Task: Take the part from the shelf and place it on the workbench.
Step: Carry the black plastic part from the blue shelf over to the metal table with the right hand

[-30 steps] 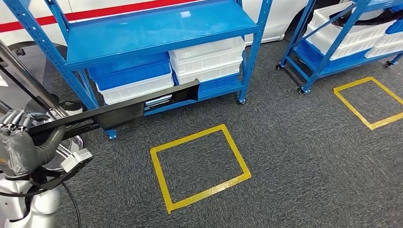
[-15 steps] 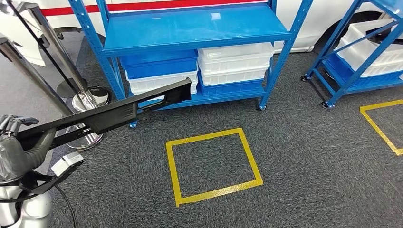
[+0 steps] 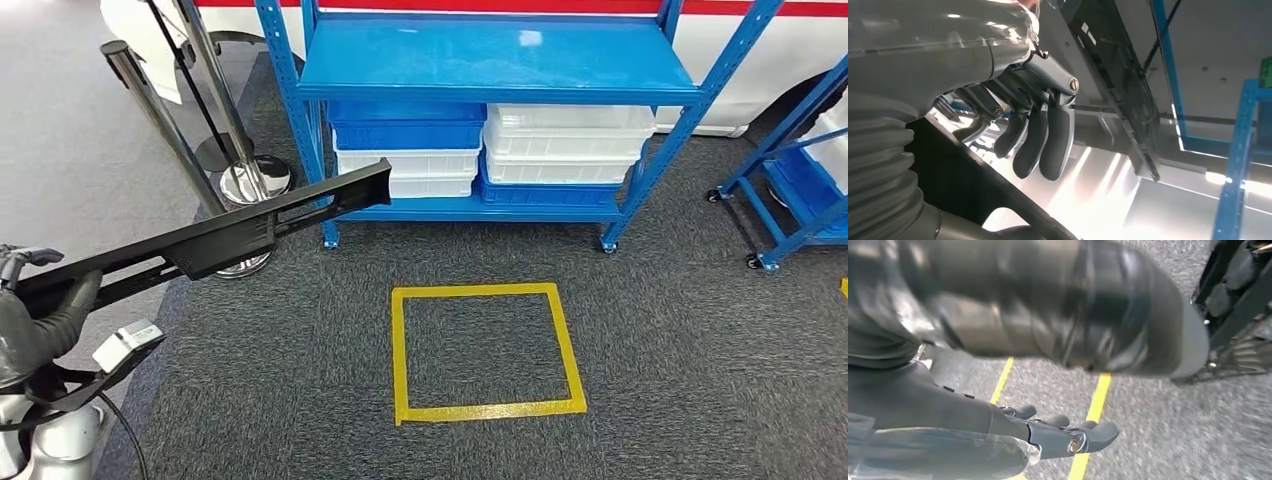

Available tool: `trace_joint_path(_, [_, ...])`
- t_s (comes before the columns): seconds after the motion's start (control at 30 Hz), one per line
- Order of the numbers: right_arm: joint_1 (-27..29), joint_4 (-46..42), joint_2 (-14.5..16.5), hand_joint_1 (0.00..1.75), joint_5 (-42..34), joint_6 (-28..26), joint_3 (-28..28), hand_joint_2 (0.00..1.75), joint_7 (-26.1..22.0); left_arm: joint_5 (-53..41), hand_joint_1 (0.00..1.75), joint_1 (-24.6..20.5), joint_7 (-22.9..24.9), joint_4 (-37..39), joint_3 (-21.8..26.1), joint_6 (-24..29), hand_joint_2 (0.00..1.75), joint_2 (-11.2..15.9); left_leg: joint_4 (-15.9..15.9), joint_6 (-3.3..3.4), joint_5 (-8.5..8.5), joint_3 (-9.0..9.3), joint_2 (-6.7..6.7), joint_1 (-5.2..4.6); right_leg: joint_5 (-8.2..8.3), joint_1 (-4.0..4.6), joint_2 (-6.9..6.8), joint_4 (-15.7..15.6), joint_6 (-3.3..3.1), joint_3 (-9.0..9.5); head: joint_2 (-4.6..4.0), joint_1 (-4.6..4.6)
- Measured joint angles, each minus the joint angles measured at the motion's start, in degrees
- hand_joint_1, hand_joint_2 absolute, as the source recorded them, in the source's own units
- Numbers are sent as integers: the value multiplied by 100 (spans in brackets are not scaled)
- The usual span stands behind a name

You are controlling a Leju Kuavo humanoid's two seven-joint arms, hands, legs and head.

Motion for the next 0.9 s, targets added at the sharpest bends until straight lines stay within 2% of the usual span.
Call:
trace_joint_path(0.07, [-11, -1, 1, 0, -3, 9, 1, 0, -5, -2, 175, -37, 37, -6, 2, 1, 175, 27, 280, -67, -196, -140, 298, -19, 36, -30, -166, -65, -33, 23, 0, 0])
trace_joint_path(0.1, [-12, -1, 2, 0, -4, 15, 1, 0, -7, -2, 175, -60, 56, -8, 1, 1, 175, 34, 585, -94, -383, -274, 499, -12, 42, -32, -251, -79, -44, 30, 0, 0])
trace_joint_path(0.13, [-7, -1, 3, 0, -3, 21, 2, 0, -9, -1, 175, -83, 78, -9, 0, 1, 175, 37, 969, -123, -587, -444, 625, 1, 41, -29, -336, -81, -55, 29, 0, -1])
trace_joint_path(0.17, [-4, -1, 4, 0, 1, 26, 2, 0, -8, -1, 175, -95, 98, -8, -1, 1, 175, 37, 1338, -149, -741, -603, 675, 25, 39, -30, -423, -78, -57, 27, 0, -1])
trace_joint_path(0.2, [-4, -1, 4, 0, 7, 32, 3, 0, -8, -2, 175, -98, 119, -8, -2, 0, 175, 37, 1576, -173, -806, -698, 695, 50, 35, -32, -509, -75, -55, 26, 0, -1])
trace_joint_path(0.23, [-9, -1, 3, 0, 14, 41, 5, 0, -8, -5, 175, -101, 140, -7, -5, 0, 175, 38, 1601, -195, -758, -687, 708, 74, 30, -37, -591, -70, -47, 27, 0, -2])
trace_joint_path(0.27, [-18, -1, 3, 0, 22, 50, 9, 0, -8, -7, 175, -110, 160, -7, -12, 0, 175, 39, 1385, -211, -610, -554, 734, 94, 20, -44, -667, -63, -33, 31, 0, -1])
trace_joint_path(0.3, [-29, -1, 3, 0, 30, 60, 13, 0, -8, -7, 175, -128, 180, -7, -21, 0, 175, 39, 994, -220, -411, -331, 801, 106, 5, -50, -736, -49, -10, 38, 0, -2])
trace_joint_path(0.33, [-39, -1, -2, 0, 36, 67, 17, 0, -9, -6, 175, -158, 198, -5, -37, 0, 175, 40, 585, -218, -278, -107, 946, 97, -13, -46, -798, -31, 19, 43, 0, -2])
trace_joint_path(0.37, [-49, -1, -5, 0, 42, 72, 20, 0, -9, -3, 175, -195, 216, -4, -59, 0, 175, 40, 270, -188, -188, 57, 1056, 79, -31, -32, -856, -10, 51, 44, 0, 1])
trace_joint_path(0.4, [-56, -2, -11, 0, 48, 80, 23, 0, -10, 2, 175, -227, 233, -2, -84, 0, 175, 39, 91, -150, -158, 140, 1133, 58, -44, -10, -911, 9, 83, 46, 0, 2])
trace_joint_path(0.43, [-63, -2, -20, 0, 53, 87, 25, 0, -10, 5, 175, -248, 249, 2, -108, 0, 175, 40, 38, -105, -176, 147, 1154, 37, -48, 10, -966, 14, 110, 47, 0, 4])
trace_joint_path(0.47, [-72, -2, -25, 0, 58, 94, 26, 0, -10, 9, 175, -261, 263, 5, -128, 0, 175, 44, 30, -53, -153, 129, 1075, 31, -47, 15, -1022, 14, 134, 53, 0, 6])
trace_joint_path(0.5, [-85, -3, -33, 0, 62, 101, 28, 0, -9, 12, 175, -268, 278, 8, -147, 0, 175, 48, 16, -11, -135, 118, 1017, 38, -63, 5, -1023, 17, 163, 56, 0, 5])
trace_joint_path(0.57, [-107, -3, -43, 0, 64, 110, 36, 0, -8, 18, 175, -314, 305, 15, -187, -1, 175, 58, -17, 71, -91, 106, 905, 50, -232, -29, -800, 205, 203, -17, 0, 6])
trace_joint_path(0.63, [-105, -3, -48, 0, 67, 120, 50, 0, -5, 31, 175, -367, 324, 26, -244, -2, 175, 60, -28, 123, -63, 91, 787, 45, -609, -29, -503, 858, 206, -318, 0, 6])
trace_joint_path(0.67, [-99, -3, -48, 0, 68, 124, 58, 0, -3, 38, 175, -378, 328, 38, -274, -2, 175, 60, -28, 138, -56, 84, 719, 31, -775, -20, -446, 1256, 197, -515, 0, 6])
trace_joint_path(0.7, [-95, -3, -49, 0, 69, 124, 66, 0, -1, 46, 175, -381, 331, 52, -300, -2, 175, 60, -27, 146, -51, 81, 647, 15, -851, -10, -423, 1552, 186, -672, 0, 6])
trace_joint_path(0.73, [-95, -3, -50, 0, 70, 124, 72, 0, 1, 51, 175, -382, 336, 68, -321, -2, 175, 61, -25, 152, -48, 81, 571, -1, -806, -3, -413, 1652, 168, -745, 0, 6])
trace_joint_path(0.77, [-98, -3, -51, 0, 70, 124, 75, 0, 1, 55, 175, -383, 339, 80, -332, -2, 175, 61, -24, 154, -46, 86, 496, -13, -647, 2, -398, 1518, 143, -707, 0, 6])
trace_joint_path(0.8, [-100, -3, -52, 0, 70, 125, 76, 0, 1, 58, 175, -389, 343, 86, -340, -2, 175, 61, -22, 155, -45, 95, 420, -22, -415, 7, -346, 1190, 109, -574, 0, 6])
trace_joint_path(0.83, [-102, -3, -56, 0, 70, 125, 78, 0, 1, 58, 175, -396, 344, 89, -349, -2, 175, 61, -19, 152, -44, 100, 349, -26, -208, 9, -218, 797, 69, -405, 0, 6])
trace_joint_path(0.87, [-99, -3, -60, 0, 70, 126, 80, 0, 1, 58, 175, -413, 344, 94, -357, -2, 175, 63, -8, 144, -45, 94, 278, -36, -64, 5, -90, 444, 40, -255, 0, 5])
trace_joint_path(0.9, [-95, -3, -64, 0, 70, 128, 82, 0, 1, 63, 175, -434, 347, 100, -366, -2, 175, 65, 2, 124, -38, 74, 207, -34, 10, 7, 8, 208, 25, -158, 0, 4])
